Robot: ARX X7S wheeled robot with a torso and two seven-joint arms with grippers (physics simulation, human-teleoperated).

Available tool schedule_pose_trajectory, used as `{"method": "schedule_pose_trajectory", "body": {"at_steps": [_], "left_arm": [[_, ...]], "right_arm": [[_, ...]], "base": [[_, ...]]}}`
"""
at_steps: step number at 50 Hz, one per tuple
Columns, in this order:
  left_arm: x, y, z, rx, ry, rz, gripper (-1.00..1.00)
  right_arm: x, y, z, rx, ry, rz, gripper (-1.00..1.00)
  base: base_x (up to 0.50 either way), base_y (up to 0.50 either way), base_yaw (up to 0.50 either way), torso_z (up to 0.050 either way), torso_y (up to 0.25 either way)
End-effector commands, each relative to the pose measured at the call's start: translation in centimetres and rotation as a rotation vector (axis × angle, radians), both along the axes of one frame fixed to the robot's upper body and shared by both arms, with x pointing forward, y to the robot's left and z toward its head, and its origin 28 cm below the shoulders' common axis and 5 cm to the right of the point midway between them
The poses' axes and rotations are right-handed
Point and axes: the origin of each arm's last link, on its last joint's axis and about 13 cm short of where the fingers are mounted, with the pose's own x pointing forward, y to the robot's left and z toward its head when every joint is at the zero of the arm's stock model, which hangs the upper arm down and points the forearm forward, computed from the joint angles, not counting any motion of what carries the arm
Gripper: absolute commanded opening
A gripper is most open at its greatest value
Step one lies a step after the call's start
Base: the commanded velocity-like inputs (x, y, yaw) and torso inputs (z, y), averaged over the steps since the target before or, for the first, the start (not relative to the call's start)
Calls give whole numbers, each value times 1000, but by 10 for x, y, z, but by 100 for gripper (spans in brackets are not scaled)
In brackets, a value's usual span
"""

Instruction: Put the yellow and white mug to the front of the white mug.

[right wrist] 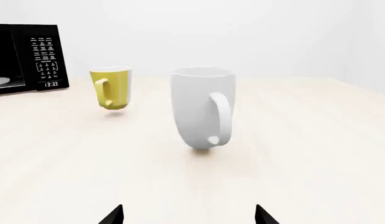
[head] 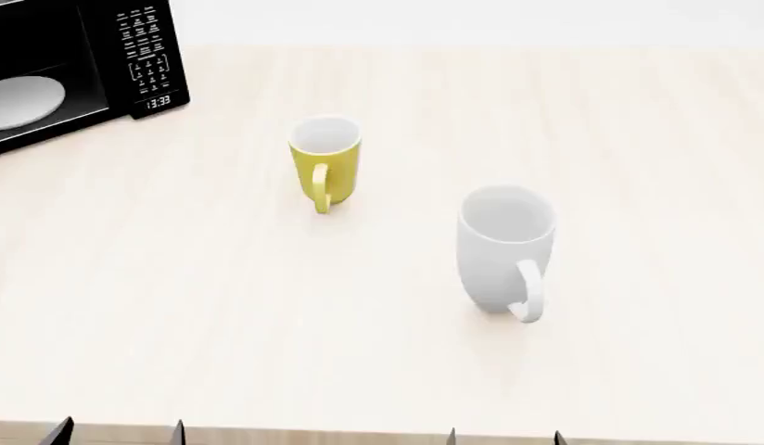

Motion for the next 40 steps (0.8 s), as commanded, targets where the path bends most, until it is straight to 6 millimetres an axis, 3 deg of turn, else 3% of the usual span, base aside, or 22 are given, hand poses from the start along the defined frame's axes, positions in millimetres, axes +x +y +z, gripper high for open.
{"method": "schedule_pose_trajectory", "body": {"at_steps": [1,24,25,26,40], "left_arm": [[0,0,0,-1,0,1,100],[-1,-2,0,-6,-1,-20,100],[-1,5,4,220,43,-20,100],[2,-1,-1,54,32,30,100],[1,2,3,62,3,32,100]], "right_arm": [[3,0,-2,-24,17,-23,100],[1,0,3,-23,29,-51,100],[-4,-8,7,49,-50,-39,100],[-1,1,1,37,16,-6,100],[-2,-1,3,40,-5,-19,100]], "base": [[0,0,0,0,0],[0,0,0,0,0],[0,0,0,0,0],[0,0,0,0,0],[0,0,0,0,0]]}}
